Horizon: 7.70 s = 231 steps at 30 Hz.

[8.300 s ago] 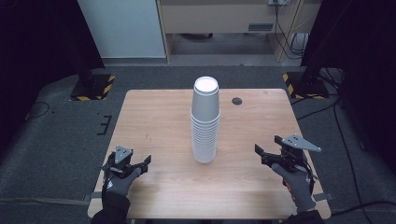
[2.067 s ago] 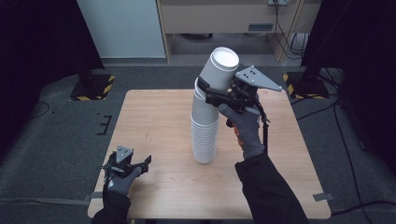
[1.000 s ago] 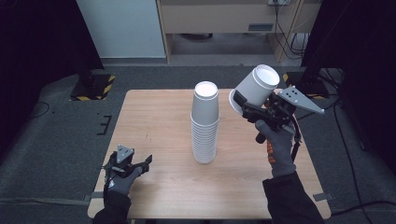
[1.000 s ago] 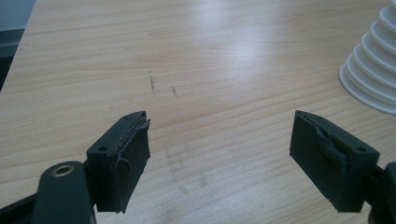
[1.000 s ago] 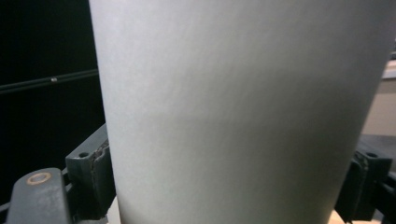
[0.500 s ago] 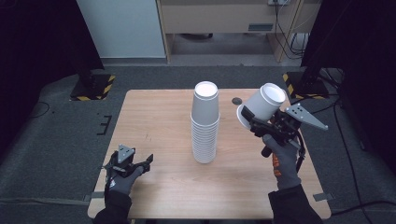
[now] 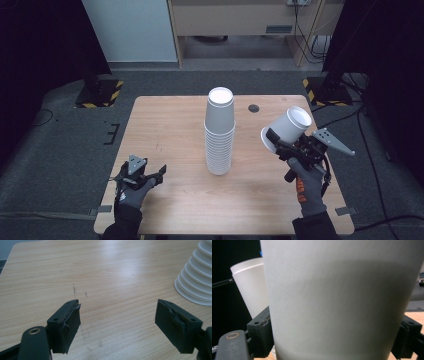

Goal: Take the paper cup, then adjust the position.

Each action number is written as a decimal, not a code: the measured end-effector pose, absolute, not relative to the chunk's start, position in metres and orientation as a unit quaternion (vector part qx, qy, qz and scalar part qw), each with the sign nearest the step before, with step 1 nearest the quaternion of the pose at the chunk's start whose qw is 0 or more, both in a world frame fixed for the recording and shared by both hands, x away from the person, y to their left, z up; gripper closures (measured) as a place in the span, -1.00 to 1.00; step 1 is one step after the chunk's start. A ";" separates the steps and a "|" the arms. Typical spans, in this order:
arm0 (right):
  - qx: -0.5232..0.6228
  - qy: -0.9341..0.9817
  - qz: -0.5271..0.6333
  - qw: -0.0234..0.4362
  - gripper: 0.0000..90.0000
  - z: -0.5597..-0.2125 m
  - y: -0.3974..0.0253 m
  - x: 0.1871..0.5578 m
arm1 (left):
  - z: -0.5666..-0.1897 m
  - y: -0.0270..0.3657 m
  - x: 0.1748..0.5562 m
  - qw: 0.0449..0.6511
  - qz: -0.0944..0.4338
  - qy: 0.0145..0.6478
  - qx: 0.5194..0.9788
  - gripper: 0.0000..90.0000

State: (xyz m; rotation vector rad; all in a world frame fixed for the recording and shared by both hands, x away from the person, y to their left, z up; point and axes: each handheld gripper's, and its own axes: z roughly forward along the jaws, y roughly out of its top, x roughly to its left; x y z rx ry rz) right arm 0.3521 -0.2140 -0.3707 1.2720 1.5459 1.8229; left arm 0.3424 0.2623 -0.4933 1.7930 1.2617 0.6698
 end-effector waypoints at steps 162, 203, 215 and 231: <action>0.558 0.479 0.674 0.069 -0.70 -0.444 -0.229 0.333 | -0.467 0.021 0.352 0.591 0.181 0.257 0.743 0.03; 0.555 0.490 0.670 0.043 -0.71 -0.446 -0.222 0.335 | -0.459 -0.018 0.368 0.623 0.196 0.238 0.719 0.21; 0.552 0.497 0.669 0.032 -0.71 -0.448 -0.219 0.336 | -0.460 -0.017 0.369 0.622 0.207 0.231 0.719 0.58; 0.556 0.494 0.667 0.032 -0.75 -0.450 -0.223 0.339 | -0.467 -0.013 0.364 0.618 0.191 0.212 0.733 0.83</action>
